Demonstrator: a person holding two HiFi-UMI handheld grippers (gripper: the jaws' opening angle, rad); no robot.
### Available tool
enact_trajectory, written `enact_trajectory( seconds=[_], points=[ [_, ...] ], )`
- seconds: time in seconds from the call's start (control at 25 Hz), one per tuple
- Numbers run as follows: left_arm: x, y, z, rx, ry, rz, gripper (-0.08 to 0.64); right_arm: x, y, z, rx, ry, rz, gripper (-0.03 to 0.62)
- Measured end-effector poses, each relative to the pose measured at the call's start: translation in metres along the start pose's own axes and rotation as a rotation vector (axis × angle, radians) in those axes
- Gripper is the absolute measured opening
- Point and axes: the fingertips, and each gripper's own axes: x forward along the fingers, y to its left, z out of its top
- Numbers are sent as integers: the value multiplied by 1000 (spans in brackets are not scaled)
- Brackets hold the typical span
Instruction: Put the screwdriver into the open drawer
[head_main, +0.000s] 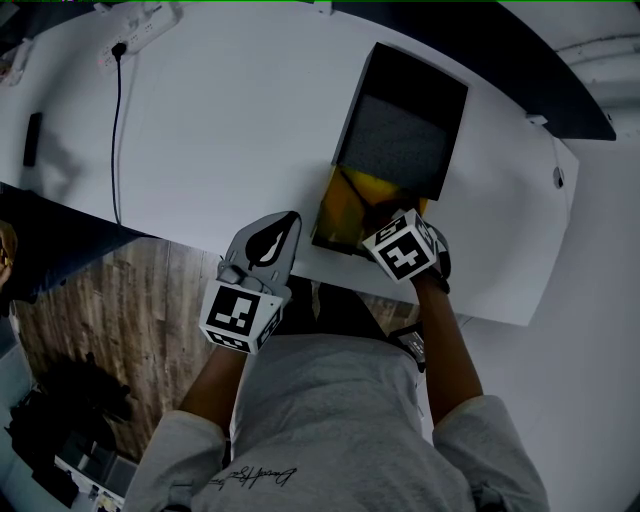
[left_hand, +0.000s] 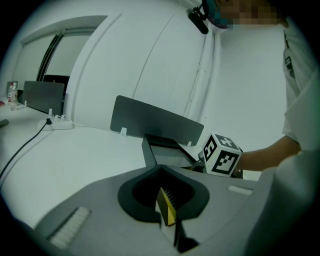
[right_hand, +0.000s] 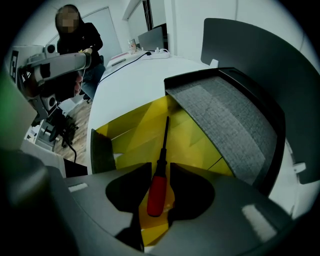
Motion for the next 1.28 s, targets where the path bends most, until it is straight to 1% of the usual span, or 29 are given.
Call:
enact_trajectory(
  seconds=[0.2, 0.44, 0.68, 1.0, 1.28],
  points=[
    [-1, -3, 2, 10, 1, 3, -1, -3, 1, 2, 2, -23, 10, 133],
    [-3, -8, 6, 17, -4, 6, -1, -12, 3, 5, 29, -68, 33, 133],
    [-6, -14, 9, 26, -9, 12, -2, -23, 1, 4, 57, -114, 28, 129],
    [-11, -26, 20, 49, -23, 15, 0, -47, 0, 5, 85, -210, 11, 66],
    [-17, -38, 29, 71, -33, 10, -1, -74, 4, 8, 100, -304, -7, 29]
  ],
)
